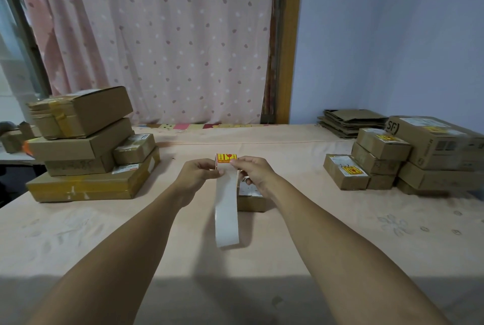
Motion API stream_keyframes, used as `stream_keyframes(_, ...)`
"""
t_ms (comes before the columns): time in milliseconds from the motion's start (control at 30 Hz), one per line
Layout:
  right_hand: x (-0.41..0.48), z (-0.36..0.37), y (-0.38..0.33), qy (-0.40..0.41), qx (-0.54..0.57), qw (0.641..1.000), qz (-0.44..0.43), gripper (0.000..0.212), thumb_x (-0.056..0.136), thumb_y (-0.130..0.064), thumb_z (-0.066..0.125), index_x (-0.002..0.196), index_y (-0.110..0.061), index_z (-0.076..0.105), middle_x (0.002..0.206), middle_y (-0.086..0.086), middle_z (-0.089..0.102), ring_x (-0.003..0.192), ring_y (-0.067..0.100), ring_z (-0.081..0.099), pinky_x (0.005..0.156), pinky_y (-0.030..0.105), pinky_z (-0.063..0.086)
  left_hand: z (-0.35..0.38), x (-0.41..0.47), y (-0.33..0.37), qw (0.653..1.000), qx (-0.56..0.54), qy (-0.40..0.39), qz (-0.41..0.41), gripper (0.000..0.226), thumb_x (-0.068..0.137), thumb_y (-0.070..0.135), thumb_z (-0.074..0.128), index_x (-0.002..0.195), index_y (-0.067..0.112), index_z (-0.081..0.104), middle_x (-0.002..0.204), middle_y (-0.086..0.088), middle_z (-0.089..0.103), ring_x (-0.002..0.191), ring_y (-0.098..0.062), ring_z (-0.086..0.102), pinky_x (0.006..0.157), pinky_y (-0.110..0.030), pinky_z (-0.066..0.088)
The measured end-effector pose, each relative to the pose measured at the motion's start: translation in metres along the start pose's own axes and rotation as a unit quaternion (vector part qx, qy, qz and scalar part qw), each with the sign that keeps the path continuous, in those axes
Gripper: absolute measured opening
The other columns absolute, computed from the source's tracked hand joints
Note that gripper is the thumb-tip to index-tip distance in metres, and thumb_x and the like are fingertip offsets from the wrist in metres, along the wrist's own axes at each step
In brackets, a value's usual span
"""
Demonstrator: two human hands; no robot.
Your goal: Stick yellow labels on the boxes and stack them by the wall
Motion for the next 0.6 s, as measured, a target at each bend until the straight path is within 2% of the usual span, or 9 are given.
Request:
stream_keyframes(100,0.001,-0.002,0.003,0.009,0.005,1.0,-0.007,0.015,0.09,-0.029,0.078,0.101,-0.018,0.079,0.085,0.0,0.069,0.074,0.016,0.053,0.054,0.021,0.04,0.003,0.001,0.0,1.0,0.02,0.0,0.006,0.013,0.085,-0.004,0.072,0.098,-0.003,0.075,0.093,-0.007,0.073,0.066,0.002,0.063,0.056,-0.008,0.044)
stream_keyframes(233,-0.003,-0.002,0.001,0.017,0.003,1.0,-0.012,0.013,0.09,-0.027,0.078,0.1,-0.019,0.079,0.098,0.003,0.075,0.083,0.017,0.058,0.06,0.023,0.045,0.001,0.003,0.0,1.0,0.016,-0.006,0.004,0.018,0.087,0.006,0.072,0.104,0.006,0.078,0.104,-0.007,0.076,0.081,-0.011,0.058,0.068,-0.027,0.038)
stream_keyframes(300,-0.006,-0.002,0.0,0.013,-0.012,1.0,-0.019,0.011,0.091,-0.025,0.078,0.1,-0.019,0.077,0.097,0.002,0.074,0.084,0.016,0.06,0.059,0.022,0.047,0.0,0.004,-0.002,1.0,0.018,-0.002,0.007,0.018,0.087,0.01,0.074,0.104,0.01,0.08,0.104,-0.008,0.077,0.081,-0.015,0.054,0.068,-0.029,0.036)
stream_keyframes(333,-0.007,-0.003,-0.001,0.02,-0.035,0.999,-0.031,0.015,0.091,-0.024,0.078,0.104,-0.017,0.076,0.098,0.001,0.073,0.085,0.016,0.061,0.06,0.022,0.049,0.0,0.004,-0.003,1.0,0.026,0.002,0.007,0.017,0.087,0.01,0.075,0.104,0.011,0.081,0.102,-0.008,0.077,0.078,-0.013,0.054,0.067,-0.027,0.037)
stream_keyframes(433,-0.009,-0.005,-0.007,0.089,-0.159,0.978,-0.105,0.031,0.088,-0.025,0.08,0.115,-0.022,0.066,0.105,-0.004,0.068,0.089,0.012,0.062,0.076,0.03,0.055,0.001,0.003,-0.005,0.998,0.053,0.026,0.021,0.011,0.088,0.011,0.076,0.096,0.006,0.081,0.082,-0.001,0.075,0.062,-0.001,0.056,0.058,-0.011,0.041)
stream_keyframes(500,-0.012,0.0,-0.016,0.1,-0.237,0.953,-0.161,0.033,0.089,-0.027,0.078,0.12,-0.026,0.066,0.111,-0.008,0.066,0.082,0.005,0.055,0.078,0.03,0.052,0.002,0.004,-0.007,0.996,0.072,0.041,0.032,0.014,0.09,0.018,0.076,0.088,0.004,0.08,0.07,0.003,0.069,0.058,0.0,0.055,0.058,-0.011,0.041)
stream_keyframes(600,-0.015,0.011,-0.027,0.059,-0.298,0.933,-0.193,0.027,0.09,-0.033,0.075,0.116,-0.031,0.072,0.112,-0.015,0.066,0.088,0.008,0.056,0.083,0.034,0.054,0.004,0.003,-0.005,0.995,0.088,0.033,0.038,0.026,0.09,0.029,0.077,0.082,0.005,0.079,0.064,0.001,0.06,0.058,-0.008,0.047,0.055,-0.017,0.035)
Point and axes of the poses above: each hand's wrist, its own x-axis towards the middle knuckle, its own z-axis out of the palm, y = z × x, the point moved 5 cm from there along x, towards the middle knuckle
